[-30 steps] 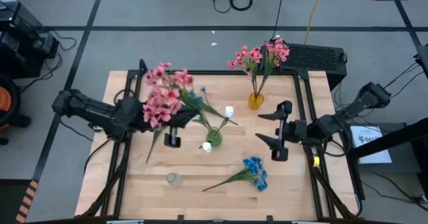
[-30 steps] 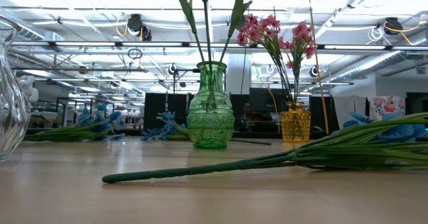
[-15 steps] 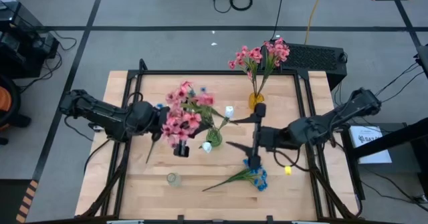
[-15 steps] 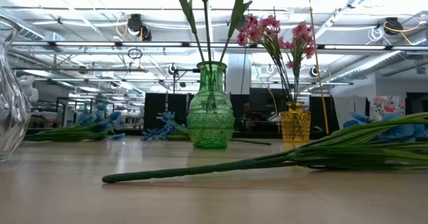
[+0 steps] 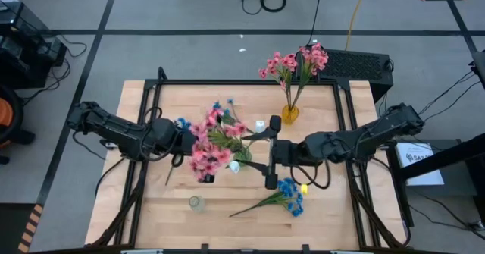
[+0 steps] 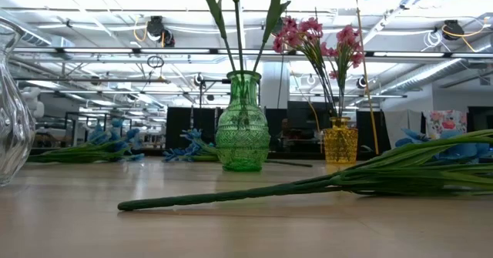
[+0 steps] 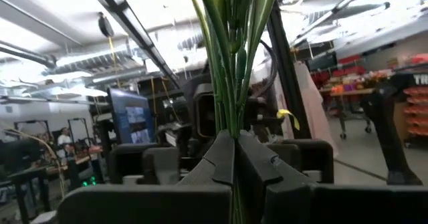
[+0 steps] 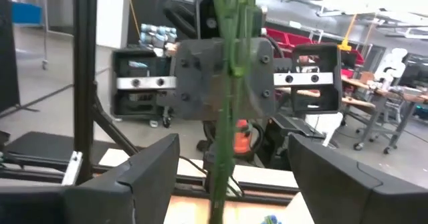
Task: Sort flowers into vase by color
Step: Put the pink flowers into the yellow vase
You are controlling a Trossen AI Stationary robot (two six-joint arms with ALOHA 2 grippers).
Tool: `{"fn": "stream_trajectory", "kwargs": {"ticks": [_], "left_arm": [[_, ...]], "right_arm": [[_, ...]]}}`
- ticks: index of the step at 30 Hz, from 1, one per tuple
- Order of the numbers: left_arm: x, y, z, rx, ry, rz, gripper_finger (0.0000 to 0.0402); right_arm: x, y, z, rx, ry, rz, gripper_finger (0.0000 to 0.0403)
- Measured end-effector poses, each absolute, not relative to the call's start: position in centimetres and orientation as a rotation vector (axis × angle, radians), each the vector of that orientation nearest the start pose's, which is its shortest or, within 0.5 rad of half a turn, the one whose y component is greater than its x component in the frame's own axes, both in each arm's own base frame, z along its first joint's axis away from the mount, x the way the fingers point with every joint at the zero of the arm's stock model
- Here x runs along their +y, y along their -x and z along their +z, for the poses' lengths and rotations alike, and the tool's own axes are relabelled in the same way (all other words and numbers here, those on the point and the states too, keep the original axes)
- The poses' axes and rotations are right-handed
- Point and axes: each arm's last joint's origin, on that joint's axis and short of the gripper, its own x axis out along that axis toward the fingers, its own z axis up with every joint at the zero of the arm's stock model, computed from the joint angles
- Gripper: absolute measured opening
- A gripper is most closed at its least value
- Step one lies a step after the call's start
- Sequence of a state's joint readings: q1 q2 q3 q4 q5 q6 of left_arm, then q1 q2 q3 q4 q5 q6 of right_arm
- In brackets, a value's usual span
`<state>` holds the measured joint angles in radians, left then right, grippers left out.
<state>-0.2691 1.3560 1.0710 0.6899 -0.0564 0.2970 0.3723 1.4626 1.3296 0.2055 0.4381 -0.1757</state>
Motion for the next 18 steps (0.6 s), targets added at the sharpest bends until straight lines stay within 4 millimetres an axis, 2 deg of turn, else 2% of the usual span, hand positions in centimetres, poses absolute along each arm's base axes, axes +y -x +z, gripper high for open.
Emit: {"fn": "stream_trajectory", "kwargs": {"ticks": [3, 7, 18], "left_arm": [[-7.92, -29.45, 38.73, -0.418, -0.228, -0.148, 0.0004], [-7.91, -29.50, 38.58, -0.399, -0.231, -0.146, 0.0004], [-7.90, -29.52, 38.58, -0.399, -0.229, -0.140, 0.0012]], "right_arm": [[10.94, -32.02, 39.73, -0.053, 0.150, -0.077, 0.0259], [10.94, -31.99, 39.80, -0.057, 0.145, -0.076, 0.0219], [10.80, -32.03, 39.84, -0.062, 0.130, -0.080, 0.0063]]}}
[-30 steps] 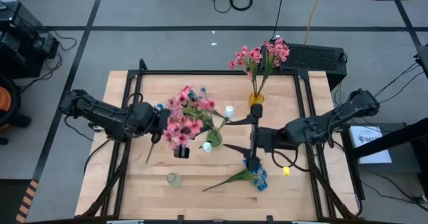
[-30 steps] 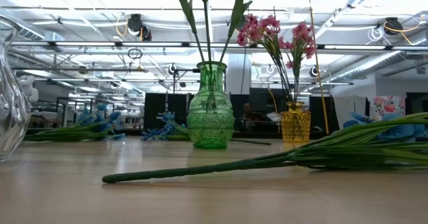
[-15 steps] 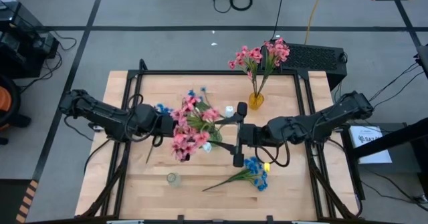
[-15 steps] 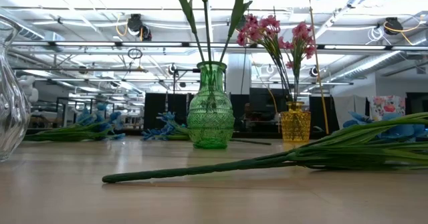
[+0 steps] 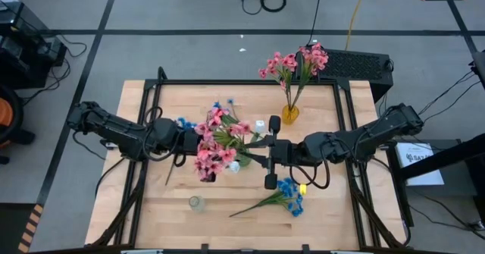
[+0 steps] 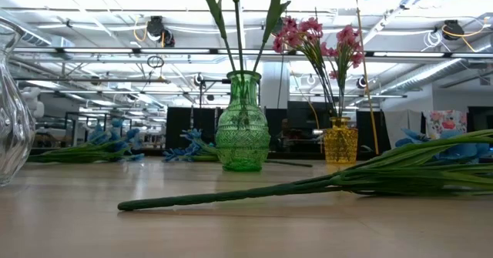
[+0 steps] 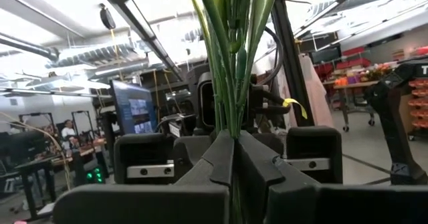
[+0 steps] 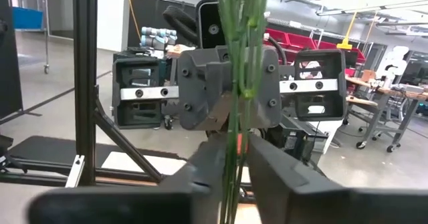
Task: Sort flowers into vase by color
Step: Put the pink flowers into the yellow vase
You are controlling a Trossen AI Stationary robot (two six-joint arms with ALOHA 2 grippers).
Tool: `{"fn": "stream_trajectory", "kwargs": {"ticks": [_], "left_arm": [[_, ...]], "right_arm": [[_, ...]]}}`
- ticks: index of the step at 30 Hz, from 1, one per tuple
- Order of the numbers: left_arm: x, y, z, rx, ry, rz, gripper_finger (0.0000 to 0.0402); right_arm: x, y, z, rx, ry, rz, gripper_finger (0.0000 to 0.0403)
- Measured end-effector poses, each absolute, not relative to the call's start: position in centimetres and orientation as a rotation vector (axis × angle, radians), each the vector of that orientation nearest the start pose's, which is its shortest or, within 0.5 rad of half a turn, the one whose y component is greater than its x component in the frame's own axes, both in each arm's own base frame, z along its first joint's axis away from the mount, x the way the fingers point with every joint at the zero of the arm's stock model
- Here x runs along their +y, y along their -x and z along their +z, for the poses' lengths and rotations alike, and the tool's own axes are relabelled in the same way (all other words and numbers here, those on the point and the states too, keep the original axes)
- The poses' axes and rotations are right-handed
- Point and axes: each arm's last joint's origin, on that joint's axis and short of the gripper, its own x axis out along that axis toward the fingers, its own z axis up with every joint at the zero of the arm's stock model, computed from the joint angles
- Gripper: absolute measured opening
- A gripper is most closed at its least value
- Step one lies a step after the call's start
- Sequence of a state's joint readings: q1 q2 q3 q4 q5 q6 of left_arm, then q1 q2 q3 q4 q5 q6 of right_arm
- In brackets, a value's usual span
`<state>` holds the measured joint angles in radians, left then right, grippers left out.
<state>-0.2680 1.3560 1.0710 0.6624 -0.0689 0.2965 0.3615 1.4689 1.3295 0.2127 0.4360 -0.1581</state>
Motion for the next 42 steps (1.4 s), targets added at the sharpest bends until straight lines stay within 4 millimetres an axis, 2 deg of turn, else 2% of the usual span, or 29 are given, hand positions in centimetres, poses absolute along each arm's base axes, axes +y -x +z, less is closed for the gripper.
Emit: {"fn": "stream_trajectory", "kwargs": {"ticks": [4, 7, 10, 16, 20, 28, 32, 35, 37, 42], "left_arm": [[-7.8, -29.5, 38.6, -0.395, -0.223, -0.115, 0.0014], [-7.8, -29.5, 38.6, -0.389, -0.216, -0.089, 0.0030], [-7.9, -29.5, 38.5, -0.379, -0.201, -0.084, 0.0074], [-8.2, -29.3, 38.6, -0.366, -0.160, -0.013, 0.0193], [-9.1, -28.8, 38.7, -0.351, -0.146, 0.033, 0.0231], [-11.6, -27.7, 38.3, -0.286, -0.127, 0.057, 0.0234], [-12.5, -27.3, 37.9, -0.231, -0.128, 0.092, 0.0234], [-13.0, -27.1, 37.5, -0.192, -0.100, 0.131, 0.0235], [-13.3, -26.9, 37.2, -0.162, -0.083, 0.146, 0.0235], [-13.7, -26.8, 36.5, -0.092, -0.052, 0.147, 0.0235]], "right_arm": [[10.5, -32.0, 39.9, -0.063, 0.129, -0.089, 0.0010], [10.4, -31.7, 40.2, -0.067, 0.126, -0.092, 0.0008], [10.2, -31.2, 40.7, -0.083, 0.114, -0.095, 0.0003], [9.6, -29.3, 42.1, -0.084, 0.102, -0.093, 0.0002], [8.6, -26.6, 43.7, -0.079, 0.101, -0.093, 0.0001], [6.1, -19.4, 46.0, -0.021, 0.135, -0.035, 0.0001], [5.0, -16.5, 46.1, 0.025, 0.166, -0.034, 0.0000], [4.5, -15.2, 45.5, 0.030, 0.207, -0.033, 0.0000], [4.3, -14.8, 44.5, 0.031, 0.245, -0.030, 0.0000], [4.2, -14.4, 39.9, 0.023, 0.328, -0.032, 0.0000]]}}
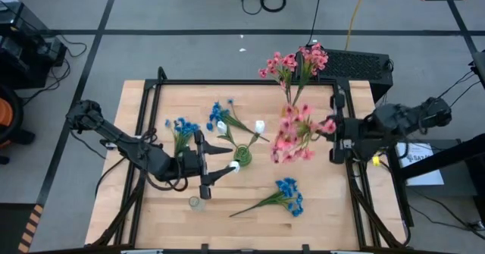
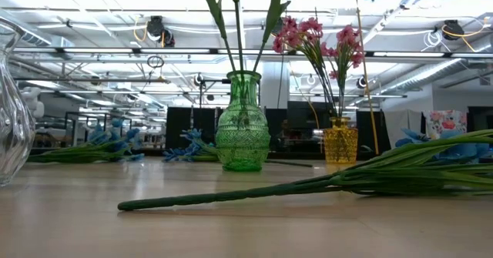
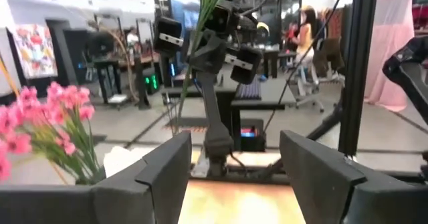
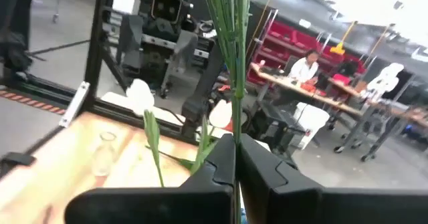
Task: Sort flowers into vase by color
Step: Put the pink flowers into the yellow vase
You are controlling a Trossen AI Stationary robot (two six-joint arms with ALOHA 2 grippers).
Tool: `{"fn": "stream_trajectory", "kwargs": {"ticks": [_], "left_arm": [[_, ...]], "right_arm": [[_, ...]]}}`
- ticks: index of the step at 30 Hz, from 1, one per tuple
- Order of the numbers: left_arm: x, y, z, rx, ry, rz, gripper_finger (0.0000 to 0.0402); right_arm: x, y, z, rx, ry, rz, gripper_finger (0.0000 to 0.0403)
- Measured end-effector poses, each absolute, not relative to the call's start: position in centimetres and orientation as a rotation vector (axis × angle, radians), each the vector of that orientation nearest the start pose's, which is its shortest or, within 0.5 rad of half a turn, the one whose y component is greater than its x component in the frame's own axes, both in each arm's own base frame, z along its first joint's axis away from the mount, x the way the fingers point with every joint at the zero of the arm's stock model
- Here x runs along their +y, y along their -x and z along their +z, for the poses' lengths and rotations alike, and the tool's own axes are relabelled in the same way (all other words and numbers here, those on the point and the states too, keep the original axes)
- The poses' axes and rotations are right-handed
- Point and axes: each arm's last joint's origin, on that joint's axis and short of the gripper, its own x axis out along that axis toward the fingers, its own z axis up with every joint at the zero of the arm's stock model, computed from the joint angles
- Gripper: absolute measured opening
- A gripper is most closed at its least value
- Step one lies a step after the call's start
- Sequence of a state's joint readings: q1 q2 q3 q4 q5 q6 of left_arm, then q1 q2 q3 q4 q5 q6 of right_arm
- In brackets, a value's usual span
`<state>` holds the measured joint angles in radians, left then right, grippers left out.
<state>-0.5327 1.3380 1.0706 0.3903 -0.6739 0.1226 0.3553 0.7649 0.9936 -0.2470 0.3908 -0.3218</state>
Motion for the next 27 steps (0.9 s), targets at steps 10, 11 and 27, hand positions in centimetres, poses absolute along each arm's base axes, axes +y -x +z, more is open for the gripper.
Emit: {"fn": "stream_trajectory", "kwargs": {"ticks": [10, 11, 27], "left_arm": [[-13.6, -26.8, 35.9, -0.040, -0.066, 0.209, 0.0235], [-13.6, -26.8, 35.8, -0.031, -0.060, 0.208, 0.0235], [-13.0, -27.2, 35.1, 0.026, -0.047, 0.232, 0.0235]], "right_arm": [[2.4, -15.2, 30.3, -0.089, 0.402, -0.222, 0.0000], [2.0, -15.3, 29.5, -0.091, 0.401, -0.249, 0.0000], [-3.9, -14.2, 22.0, -0.241, 0.233, -0.664, 0.0000]]}}
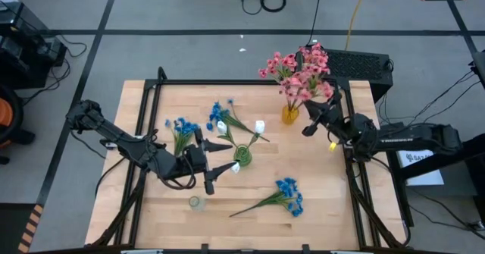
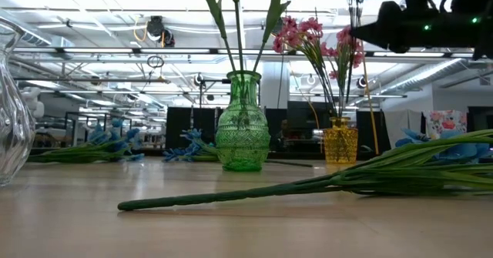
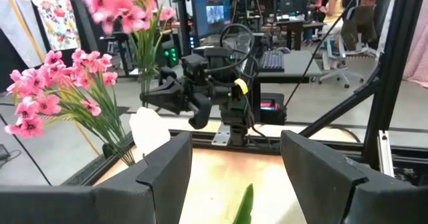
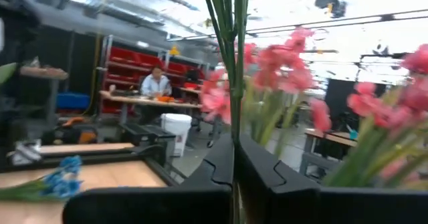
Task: Sort flowers into vase by color
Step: Put the pink flowers into the yellow vase
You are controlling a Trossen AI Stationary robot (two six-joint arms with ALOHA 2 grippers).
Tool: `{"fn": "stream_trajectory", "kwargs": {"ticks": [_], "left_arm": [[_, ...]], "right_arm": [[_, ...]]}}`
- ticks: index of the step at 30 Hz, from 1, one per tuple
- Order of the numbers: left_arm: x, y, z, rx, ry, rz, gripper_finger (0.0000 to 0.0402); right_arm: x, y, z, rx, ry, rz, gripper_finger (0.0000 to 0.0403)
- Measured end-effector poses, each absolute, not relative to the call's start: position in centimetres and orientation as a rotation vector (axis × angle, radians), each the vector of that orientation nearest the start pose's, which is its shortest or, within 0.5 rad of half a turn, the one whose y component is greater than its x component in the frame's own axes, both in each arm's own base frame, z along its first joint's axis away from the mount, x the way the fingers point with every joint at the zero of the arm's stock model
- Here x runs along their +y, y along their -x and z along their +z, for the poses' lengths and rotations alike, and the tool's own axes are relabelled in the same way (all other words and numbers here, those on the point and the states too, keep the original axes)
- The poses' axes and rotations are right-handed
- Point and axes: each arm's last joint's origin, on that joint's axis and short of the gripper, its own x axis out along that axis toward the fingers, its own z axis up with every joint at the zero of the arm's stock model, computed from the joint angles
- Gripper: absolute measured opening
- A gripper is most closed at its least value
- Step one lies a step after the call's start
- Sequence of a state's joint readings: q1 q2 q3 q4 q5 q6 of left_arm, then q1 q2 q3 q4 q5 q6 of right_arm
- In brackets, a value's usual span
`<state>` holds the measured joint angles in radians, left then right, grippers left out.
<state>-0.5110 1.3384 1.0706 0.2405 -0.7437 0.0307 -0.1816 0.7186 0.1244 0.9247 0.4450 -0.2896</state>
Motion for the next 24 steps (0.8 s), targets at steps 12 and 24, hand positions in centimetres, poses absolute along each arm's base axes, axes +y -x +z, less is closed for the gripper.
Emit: {"fn": "stream_trajectory", "kwargs": {"ticks": [12, 24], "left_arm": [[-13.0, -27.2, 35.1, 0.023, -0.045, 0.233, 0.0235], [-12.6, -27.3, 35.1, 0.023, -0.045, 0.245, 0.0235]], "right_arm": [[-4.4, -14.1, 20.3, -0.289, 0.202, -0.669, 0.0000], [-5.1, -14.6, 19.5, -0.245, 0.217, -0.693, 0.0000]]}}
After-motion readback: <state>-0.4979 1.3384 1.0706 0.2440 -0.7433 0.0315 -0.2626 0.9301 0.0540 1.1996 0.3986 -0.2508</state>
